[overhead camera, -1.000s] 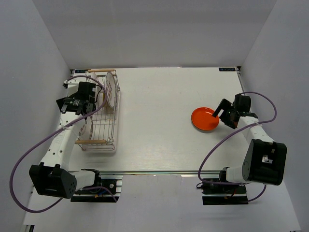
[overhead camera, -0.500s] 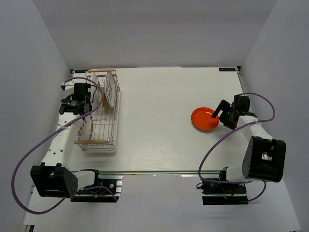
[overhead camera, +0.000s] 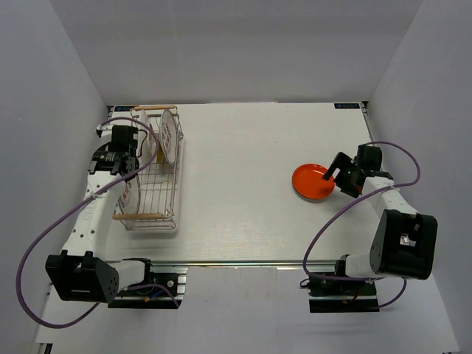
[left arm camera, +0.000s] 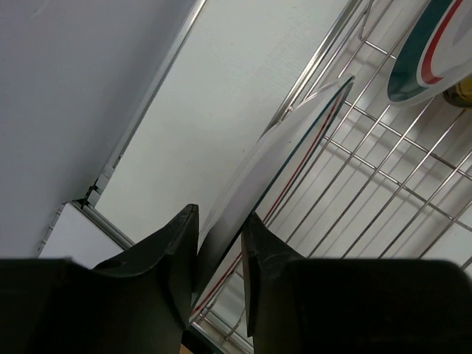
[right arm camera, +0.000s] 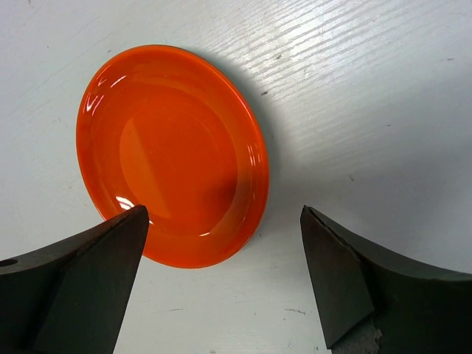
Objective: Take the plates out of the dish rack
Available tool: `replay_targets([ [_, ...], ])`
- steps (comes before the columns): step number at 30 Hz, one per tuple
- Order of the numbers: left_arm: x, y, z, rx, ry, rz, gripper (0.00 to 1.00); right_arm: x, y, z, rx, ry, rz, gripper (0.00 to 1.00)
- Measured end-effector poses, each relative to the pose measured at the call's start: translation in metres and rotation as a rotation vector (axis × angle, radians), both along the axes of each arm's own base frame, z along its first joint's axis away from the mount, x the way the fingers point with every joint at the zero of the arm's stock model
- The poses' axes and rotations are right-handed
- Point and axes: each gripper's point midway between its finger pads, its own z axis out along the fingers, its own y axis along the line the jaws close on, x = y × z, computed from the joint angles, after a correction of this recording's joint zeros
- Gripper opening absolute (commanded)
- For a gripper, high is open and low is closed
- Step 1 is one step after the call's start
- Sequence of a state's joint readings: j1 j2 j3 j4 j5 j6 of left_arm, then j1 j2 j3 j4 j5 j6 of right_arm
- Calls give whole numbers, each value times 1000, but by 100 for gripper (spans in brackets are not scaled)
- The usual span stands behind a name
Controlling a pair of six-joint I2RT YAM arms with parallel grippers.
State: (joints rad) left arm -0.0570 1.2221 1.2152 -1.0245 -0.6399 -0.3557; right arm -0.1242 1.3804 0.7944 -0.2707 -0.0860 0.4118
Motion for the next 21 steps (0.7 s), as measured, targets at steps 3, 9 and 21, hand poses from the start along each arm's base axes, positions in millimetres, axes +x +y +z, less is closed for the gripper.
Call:
replay_targets([
  [3, -2, -3, 4, -15, 12, -14, 9, -1, 1, 0, 3, 2, 2, 89],
  [9, -1, -9, 12, -40, 7, -48, 0, -3, 1, 3, 3, 1, 2, 89],
  [21, 3, -15, 40, -58, -53, -98, 0, -3, 1, 4, 3, -1, 2, 89],
])
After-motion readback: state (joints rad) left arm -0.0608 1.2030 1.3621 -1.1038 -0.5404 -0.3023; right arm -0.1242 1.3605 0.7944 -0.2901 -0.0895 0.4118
